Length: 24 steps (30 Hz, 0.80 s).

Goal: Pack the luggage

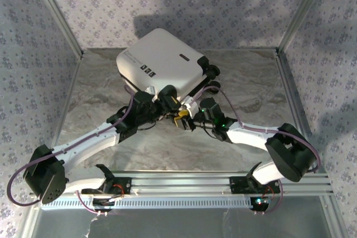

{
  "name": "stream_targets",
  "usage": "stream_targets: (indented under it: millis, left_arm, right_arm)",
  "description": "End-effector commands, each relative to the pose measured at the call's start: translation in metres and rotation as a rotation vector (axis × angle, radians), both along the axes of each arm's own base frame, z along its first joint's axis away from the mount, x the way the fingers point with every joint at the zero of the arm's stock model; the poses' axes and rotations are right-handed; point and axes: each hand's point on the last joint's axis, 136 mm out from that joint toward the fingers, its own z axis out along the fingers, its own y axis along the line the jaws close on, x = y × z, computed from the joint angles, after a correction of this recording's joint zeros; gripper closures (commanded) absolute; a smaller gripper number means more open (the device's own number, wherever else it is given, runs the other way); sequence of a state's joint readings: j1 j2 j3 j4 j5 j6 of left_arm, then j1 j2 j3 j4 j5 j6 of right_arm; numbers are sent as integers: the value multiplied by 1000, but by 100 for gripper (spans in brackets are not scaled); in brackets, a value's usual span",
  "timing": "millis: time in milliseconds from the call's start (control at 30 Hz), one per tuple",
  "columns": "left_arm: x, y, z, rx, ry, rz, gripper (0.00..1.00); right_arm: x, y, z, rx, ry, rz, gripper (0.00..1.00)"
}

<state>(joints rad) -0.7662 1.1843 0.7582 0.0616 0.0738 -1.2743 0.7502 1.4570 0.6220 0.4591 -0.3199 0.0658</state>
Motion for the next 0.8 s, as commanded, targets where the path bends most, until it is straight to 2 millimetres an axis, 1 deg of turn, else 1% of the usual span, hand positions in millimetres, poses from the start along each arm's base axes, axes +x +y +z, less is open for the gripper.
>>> stream_targets:
  millis: [0,133,267,367,433,600,700,767]
  left_arm:
    - [5,-2,36,-19,-179,-25,83]
    - [3,-7,45,-54,-205,-47,84]
    - [1,-6,49,-53,-218,-54,85]
    - [1,-4,49,-51,-222,-44,85]
    - [2,-3,50,-53,-228,-38,86]
    - [3,-2,60,-63,-263,-36,87]
    - [3,0,68,-71,-284,-24,87]
    - [3,0,71,-73,-291,-26,87]
  right_arm:
    - [9,8,-14,-30,-48,-33,52]
    - [16,19,-23,-25,-26,-31,45]
    - [26,21,-25,-4,-28,-63,44]
    - [27,21,-23,4,-15,-63,45]
    - [24,17,-23,8,-11,-75,45]
    - [12,-9,-28,41,-44,-138,46]
    - [7,-15,-28,55,-69,-141,47]
    - [6,-14,-29,55,-76,-137,48]
